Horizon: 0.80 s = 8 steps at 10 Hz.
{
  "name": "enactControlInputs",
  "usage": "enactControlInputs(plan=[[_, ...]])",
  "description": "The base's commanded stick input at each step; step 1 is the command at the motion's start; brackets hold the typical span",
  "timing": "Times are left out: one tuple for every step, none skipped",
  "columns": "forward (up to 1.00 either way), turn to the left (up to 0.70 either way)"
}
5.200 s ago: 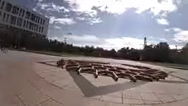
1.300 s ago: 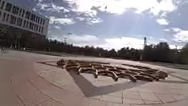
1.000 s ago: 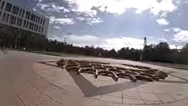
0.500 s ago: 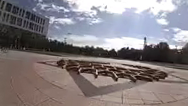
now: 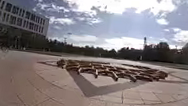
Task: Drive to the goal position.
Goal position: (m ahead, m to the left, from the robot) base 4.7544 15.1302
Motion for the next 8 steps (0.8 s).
enactControlInputs(plan=[[0.05, -0.01], [0.05, -0.01], [0.05, -0.01], [0.05, 0.00], [0.05, -0.01], [0.05, -0.01], [0.05, -0.01], [0.05, -0.01]])
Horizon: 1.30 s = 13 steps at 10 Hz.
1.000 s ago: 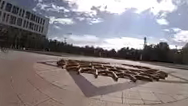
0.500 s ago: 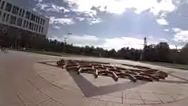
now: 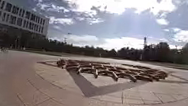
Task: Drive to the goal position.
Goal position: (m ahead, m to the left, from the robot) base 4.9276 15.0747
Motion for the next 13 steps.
enactControlInputs(plan=[[0.05, -0.01], [0.05, -0.01], [0.05, -0.01], [0.05, -0.01], [0.05, -0.01], [0.05, -0.01], [0.05, -0.01], [0.05, -0.01], [0.05, -0.01], [0.05, -0.01], [0.05, -0.01], [0.05, -0.01], [0.05, -0.01]])
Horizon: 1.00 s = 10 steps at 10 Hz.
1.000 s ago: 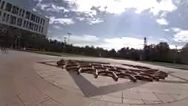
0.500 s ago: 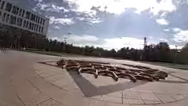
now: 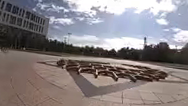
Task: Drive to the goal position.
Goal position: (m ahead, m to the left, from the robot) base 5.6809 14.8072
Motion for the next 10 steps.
enactControlInputs(plan=[[0.05, 0.00], [0.05, -0.01], [0.05, -0.01], [0.05, -0.01], [0.05, -0.01], [0.05, -0.01], [0.05, -0.01], [0.05, -0.01], [0.05, -0.01], [0.05, -0.01]])
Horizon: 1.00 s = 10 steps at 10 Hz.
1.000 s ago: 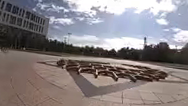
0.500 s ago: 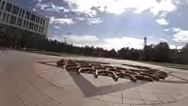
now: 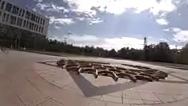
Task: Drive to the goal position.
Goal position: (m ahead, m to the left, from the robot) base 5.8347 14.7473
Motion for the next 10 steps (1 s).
enactControlInputs(plan=[[0.05, -0.01], [0.05, -0.01], [0.05, 0.00], [0.06, -0.01], [0.05, -0.01], [0.05, -0.01], [0.05, -0.01], [0.05, 0.00], [0.05, -0.01], [0.05, -0.01]])
